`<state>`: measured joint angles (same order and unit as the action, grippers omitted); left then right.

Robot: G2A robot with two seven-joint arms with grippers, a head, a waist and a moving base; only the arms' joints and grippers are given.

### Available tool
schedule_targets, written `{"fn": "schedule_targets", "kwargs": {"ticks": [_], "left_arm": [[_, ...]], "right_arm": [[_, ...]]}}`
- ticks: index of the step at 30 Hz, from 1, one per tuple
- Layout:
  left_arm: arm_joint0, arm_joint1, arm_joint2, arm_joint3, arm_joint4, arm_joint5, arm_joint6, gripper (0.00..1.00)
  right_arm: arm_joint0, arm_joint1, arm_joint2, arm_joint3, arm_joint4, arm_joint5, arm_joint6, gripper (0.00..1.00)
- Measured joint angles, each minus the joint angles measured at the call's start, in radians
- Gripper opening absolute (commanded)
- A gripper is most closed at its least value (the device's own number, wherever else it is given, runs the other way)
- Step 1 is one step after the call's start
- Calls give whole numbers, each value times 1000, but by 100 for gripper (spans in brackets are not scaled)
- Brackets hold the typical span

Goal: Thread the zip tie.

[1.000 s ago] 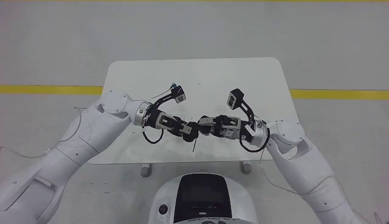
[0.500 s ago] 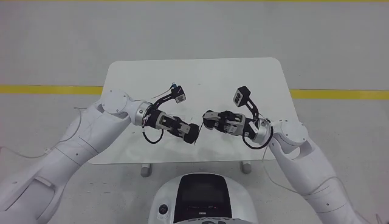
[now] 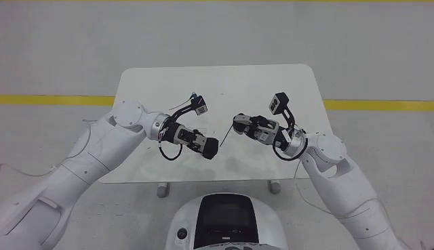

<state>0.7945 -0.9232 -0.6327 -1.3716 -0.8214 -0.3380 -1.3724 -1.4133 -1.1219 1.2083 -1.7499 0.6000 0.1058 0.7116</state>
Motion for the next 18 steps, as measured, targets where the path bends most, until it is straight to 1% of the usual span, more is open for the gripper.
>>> {"fn": "schedule_targets", "kwargs": {"ticks": [2,4,5,7,8,9,11,12,13,14,15,18], "left_arm": [[20,1,-17,3,-3,-2,36,100],[53,2,-64,-12,-12,-2,68,100],[73,2,-92,-22,-14,-2,79,100],[130,-4,-164,-47,-17,-2,92,100],[158,-9,-197,-53,-23,-2,93,100],[193,-16,-242,-57,-19,-2,90,100],[240,-32,-304,-60,5,-2,89,100],[267,-46,-344,-60,23,-2,91,100],[286,-58,-373,-58,31,-2,92,100],[300,-66,-397,-55,35,-2,94,100],[305,-69,-411,-53,35,-2,96,100],[302,-68,-400,-52,34,-2,96,100]], "right_arm": [[-15,-5,4,-5,44,-28,-38,0],[-38,-9,7,-14,81,-66,-91,0],[-49,-11,6,-17,85,-84,-117,0],[-72,-16,-3,-25,87,-123,-174,0],[-80,-19,-8,-27,88,-138,-198,0],[-89,-22,-15,-31,86,-157,-229,0],[-100,-26,-25,-37,73,-182,-273,0],[-104,-29,-33,-40,52,-199,-303,0],[-105,-31,-38,-42,34,-213,-324,0],[-106,-32,-40,-44,18,-229,-343,0],[-106,-33,-41,-45,8,-238,-353,0],[-105,-33,-41,-45,12,-234,-349,0]]}}
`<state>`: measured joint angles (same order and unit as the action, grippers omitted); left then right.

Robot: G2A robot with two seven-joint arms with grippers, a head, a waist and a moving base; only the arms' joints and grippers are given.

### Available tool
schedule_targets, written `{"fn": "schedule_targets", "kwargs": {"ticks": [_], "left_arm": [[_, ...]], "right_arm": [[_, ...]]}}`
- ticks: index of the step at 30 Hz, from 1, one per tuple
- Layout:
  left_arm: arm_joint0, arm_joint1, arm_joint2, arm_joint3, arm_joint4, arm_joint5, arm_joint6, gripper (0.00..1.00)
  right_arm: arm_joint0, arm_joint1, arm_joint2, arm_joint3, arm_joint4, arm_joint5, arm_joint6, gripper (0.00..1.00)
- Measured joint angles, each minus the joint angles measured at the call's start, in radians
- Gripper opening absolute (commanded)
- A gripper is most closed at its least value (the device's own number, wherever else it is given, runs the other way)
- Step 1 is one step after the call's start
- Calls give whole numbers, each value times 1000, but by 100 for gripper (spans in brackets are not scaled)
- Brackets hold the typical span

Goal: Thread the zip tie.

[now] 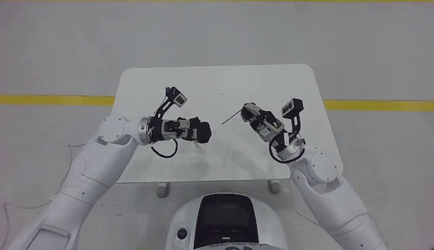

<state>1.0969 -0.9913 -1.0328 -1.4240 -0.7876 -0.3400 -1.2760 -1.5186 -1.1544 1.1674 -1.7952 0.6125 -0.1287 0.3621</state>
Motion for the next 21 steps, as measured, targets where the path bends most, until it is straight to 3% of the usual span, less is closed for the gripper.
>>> {"fn": "schedule_targets", "kwargs": {"ticks": [5,7,12,18,21], "left_arm": [[3,-1,-4,0,-5,0,7,100],[20,-7,-12,3,-1,0,61,100],[59,-43,-51,12,-16,0,139,100],[89,-96,-101,43,29,0,167,100],[89,-96,-102,43,29,0,167,100]], "right_arm": [[-1,0,0,-1,-7,1,-7,0],[-6,-4,-9,-10,-59,-17,-61,0],[-20,-23,-67,-12,-214,-96,-256,0],[-19,-42,-122,10,-387,-131,-419,0],[-17,-43,-124,12,-408,-134,-424,0]]}}
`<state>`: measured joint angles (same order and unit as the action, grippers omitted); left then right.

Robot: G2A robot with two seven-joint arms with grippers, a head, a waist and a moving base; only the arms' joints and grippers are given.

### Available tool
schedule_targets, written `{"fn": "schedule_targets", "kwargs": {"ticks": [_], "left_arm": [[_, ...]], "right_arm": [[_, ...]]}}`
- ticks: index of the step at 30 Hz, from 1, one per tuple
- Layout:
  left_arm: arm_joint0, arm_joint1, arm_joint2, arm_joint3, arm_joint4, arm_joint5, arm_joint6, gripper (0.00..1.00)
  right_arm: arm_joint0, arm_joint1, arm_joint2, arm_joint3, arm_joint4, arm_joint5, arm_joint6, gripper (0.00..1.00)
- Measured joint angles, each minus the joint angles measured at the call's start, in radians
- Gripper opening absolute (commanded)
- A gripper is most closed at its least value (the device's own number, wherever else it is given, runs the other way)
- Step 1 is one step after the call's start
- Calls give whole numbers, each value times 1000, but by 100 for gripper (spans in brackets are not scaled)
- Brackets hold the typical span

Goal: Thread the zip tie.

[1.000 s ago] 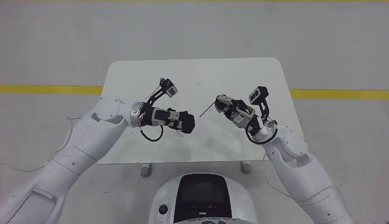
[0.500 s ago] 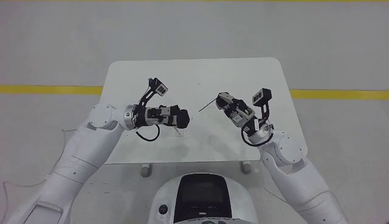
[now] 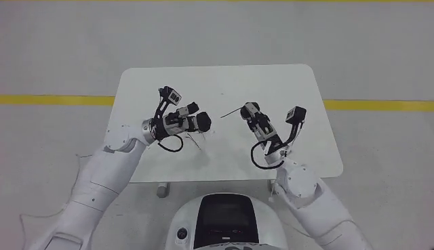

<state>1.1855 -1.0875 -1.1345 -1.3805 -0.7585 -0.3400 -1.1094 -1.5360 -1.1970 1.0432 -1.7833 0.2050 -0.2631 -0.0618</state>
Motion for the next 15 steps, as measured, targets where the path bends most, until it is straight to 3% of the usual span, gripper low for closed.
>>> {"fn": "schedule_targets", "kwargs": {"ticks": [10,15], "left_arm": [[5,-4,14,14,13,0,17,100],[-33,-30,38,86,-56,0,-39,100]], "right_arm": [[-5,-10,-15,0,-5,18,-38,0],[7,-30,-64,24,-2,33,-89,0]]}}
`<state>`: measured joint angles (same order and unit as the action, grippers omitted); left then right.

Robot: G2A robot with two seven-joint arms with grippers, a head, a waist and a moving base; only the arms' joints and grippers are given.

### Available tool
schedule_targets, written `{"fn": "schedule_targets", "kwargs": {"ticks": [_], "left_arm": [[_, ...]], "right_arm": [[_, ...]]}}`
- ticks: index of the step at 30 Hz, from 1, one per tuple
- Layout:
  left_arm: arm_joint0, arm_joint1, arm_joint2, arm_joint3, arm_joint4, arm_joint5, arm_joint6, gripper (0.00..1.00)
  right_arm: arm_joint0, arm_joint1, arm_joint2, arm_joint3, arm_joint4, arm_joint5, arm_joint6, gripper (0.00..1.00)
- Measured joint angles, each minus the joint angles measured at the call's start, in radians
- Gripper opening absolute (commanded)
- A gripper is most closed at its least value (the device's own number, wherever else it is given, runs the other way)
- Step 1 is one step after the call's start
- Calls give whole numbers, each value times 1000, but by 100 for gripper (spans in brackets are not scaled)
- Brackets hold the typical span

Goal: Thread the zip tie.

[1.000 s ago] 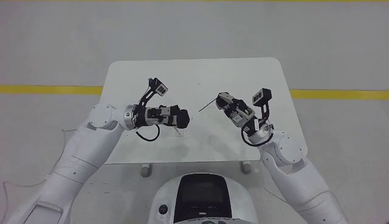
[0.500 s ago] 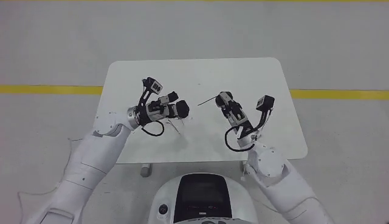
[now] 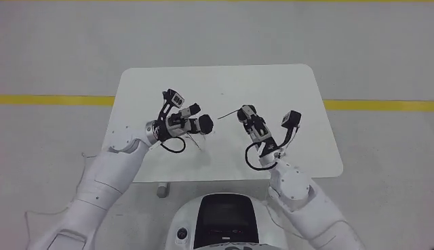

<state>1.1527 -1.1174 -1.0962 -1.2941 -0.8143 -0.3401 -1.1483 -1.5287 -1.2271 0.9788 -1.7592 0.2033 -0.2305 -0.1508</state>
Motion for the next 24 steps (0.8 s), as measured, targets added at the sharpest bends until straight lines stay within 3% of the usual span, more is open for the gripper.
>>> {"fn": "schedule_targets", "kwargs": {"ticks": [3,11,15,24], "left_arm": [[-19,-14,8,38,-30,0,-28,100],[-18,-13,8,36,-27,0,-26,100],[-7,-14,11,32,-13,1,9,100],[-30,-27,38,73,-59,0,-34,100]], "right_arm": [[12,-7,-21,18,-18,13,-6,0],[11,-8,-19,16,-10,13,0,0],[3,-14,-21,3,34,-6,28,0],[17,-34,-52,32,18,-1,6,0]]}}
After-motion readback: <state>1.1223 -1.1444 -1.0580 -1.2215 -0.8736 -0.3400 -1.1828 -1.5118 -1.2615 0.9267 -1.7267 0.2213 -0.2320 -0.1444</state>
